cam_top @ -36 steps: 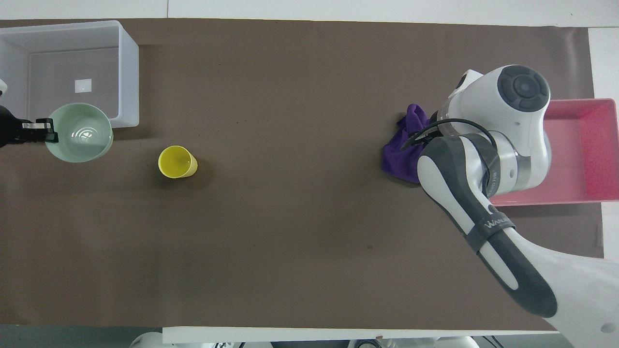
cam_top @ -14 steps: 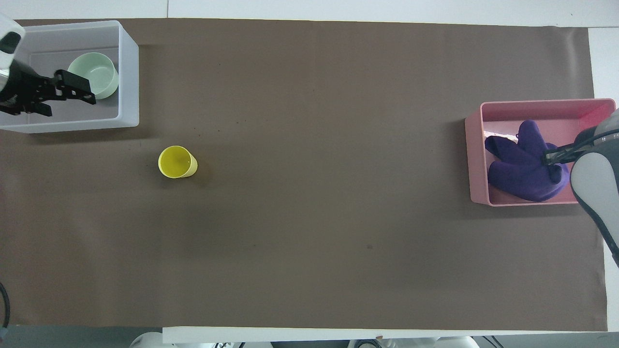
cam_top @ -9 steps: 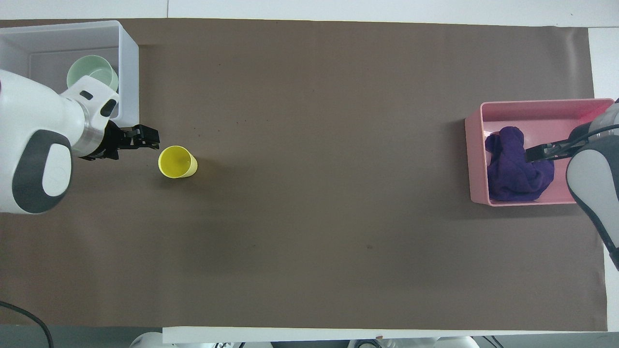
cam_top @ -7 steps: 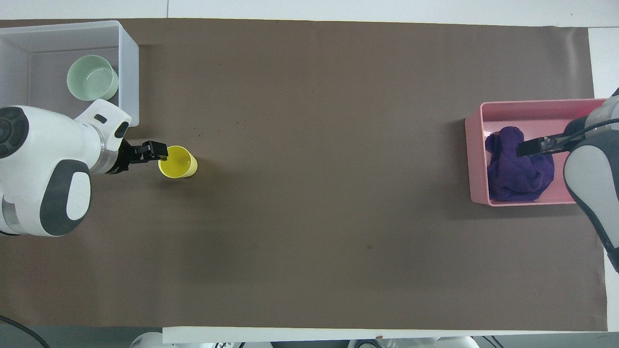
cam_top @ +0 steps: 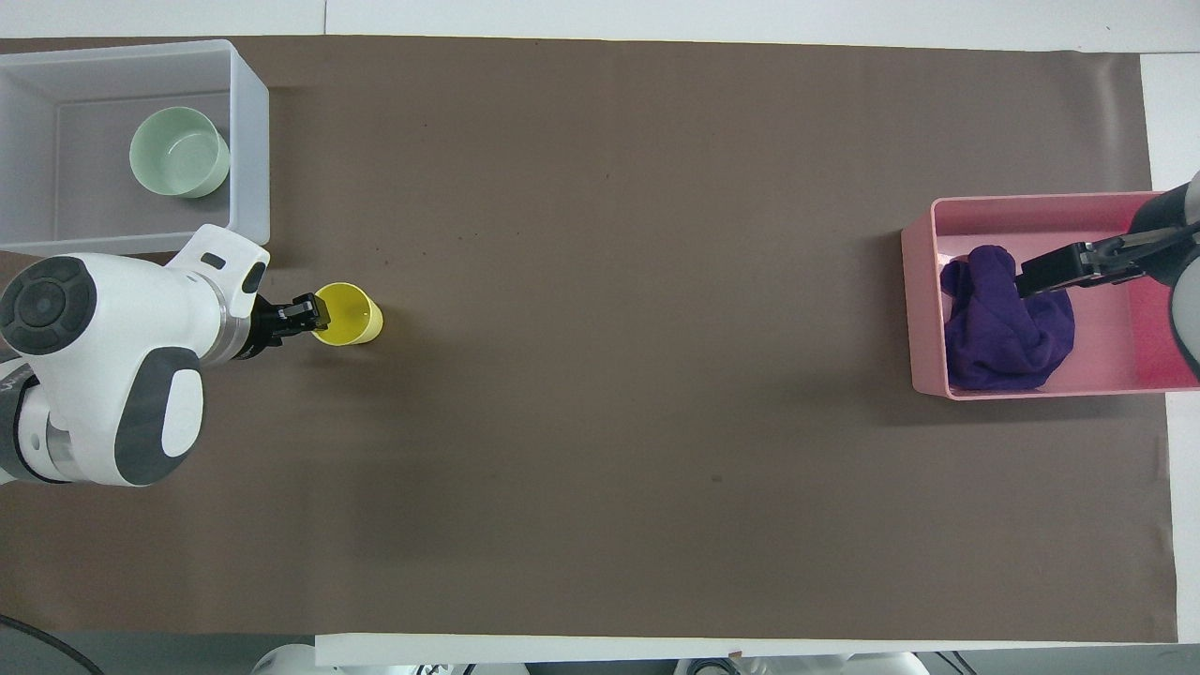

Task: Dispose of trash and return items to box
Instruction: 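Reach the left gripper to the yellow cup and grasp it, then lift the yellow cup with the left gripper into the white bin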

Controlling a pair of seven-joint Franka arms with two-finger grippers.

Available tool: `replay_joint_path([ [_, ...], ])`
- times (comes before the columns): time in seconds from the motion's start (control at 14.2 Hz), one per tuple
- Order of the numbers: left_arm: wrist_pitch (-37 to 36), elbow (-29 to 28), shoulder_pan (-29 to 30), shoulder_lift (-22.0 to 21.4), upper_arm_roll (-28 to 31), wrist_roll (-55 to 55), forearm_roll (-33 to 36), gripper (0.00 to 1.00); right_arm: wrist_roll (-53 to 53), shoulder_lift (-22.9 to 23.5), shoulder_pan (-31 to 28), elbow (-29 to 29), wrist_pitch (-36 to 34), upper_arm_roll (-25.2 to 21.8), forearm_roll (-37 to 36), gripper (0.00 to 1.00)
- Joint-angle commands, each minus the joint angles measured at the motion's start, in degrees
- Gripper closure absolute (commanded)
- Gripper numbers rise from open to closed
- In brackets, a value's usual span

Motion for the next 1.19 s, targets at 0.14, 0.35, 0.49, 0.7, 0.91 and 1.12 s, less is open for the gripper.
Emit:
replay_joint_path([
  [0.14,2.77,-1.63,-0.85,-1.58,-0.3,-2.82,-0.26,1.0,0.38,0.17,-0.21,7.94,-9.82,0.18,0.16,0.01],
  [0.35,2.16,0.03,-0.94,-0.8,-0.39,-3.08,-0.26,1.0,-0.15,-1.5,0.58,8.39,-11.33,0.53,1.04,0.0],
  [0.49,-3.08,8.95,-0.94,1.39,-0.57,-5.7,-0.26,1.0,0.11,-2.21,1.37,8.39,-12.3,0.7,0.95,0.0],
  [0.7,-19.41,30.56,-0.06,8.76,0.13,-6.07,-0.17,1.0,0.46,-2.21,1.64,8.31,-12.3,0.71,1.04,0.0],
  [0.91,-22.9,40.46,2.22,13.7,1.19,-4.76,5.87,1.0,0.38,-2.3,1.38,7.96,-12.74,0.71,1.04,0.0],
  [1.12,-21.32,40.91,4.16,14.23,5.73,6.54,6.43,1.0,0.38,-2.56,1.2,7.78,-12.3,0.62,1.04,0.0],
])
